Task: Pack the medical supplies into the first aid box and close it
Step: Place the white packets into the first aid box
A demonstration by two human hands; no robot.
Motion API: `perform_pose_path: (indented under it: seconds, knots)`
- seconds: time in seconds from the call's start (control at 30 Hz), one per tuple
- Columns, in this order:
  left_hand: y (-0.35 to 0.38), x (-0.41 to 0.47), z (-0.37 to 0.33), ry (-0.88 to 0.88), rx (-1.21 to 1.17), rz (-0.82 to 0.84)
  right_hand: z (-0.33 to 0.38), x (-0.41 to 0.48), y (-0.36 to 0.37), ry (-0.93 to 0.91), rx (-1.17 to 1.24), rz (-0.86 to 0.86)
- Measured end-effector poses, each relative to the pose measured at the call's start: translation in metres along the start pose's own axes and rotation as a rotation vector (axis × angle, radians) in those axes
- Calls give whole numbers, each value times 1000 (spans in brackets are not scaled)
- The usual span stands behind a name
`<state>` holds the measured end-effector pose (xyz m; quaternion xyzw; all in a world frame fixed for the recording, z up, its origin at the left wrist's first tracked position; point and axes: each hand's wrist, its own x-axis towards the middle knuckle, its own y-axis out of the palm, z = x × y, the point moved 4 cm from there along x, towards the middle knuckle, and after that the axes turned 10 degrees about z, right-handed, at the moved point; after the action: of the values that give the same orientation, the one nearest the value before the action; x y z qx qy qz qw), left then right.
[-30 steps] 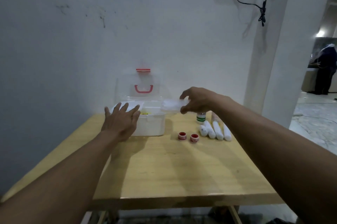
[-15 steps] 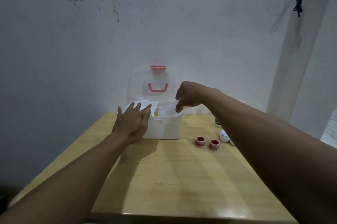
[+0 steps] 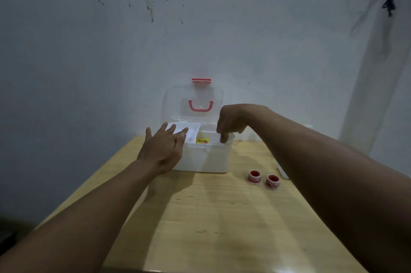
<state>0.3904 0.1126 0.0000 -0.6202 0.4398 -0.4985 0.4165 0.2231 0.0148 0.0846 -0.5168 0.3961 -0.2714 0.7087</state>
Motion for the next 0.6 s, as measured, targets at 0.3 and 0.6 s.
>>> perform_pose_path:
  seconds: [0.3,0.6]
  knots:
    - [1,1,3,8,-7,1,9,22,15,-38,-66,-20]
    - [4,2,9,-25,-2,-41,18,18,17,-104,-60,-165]
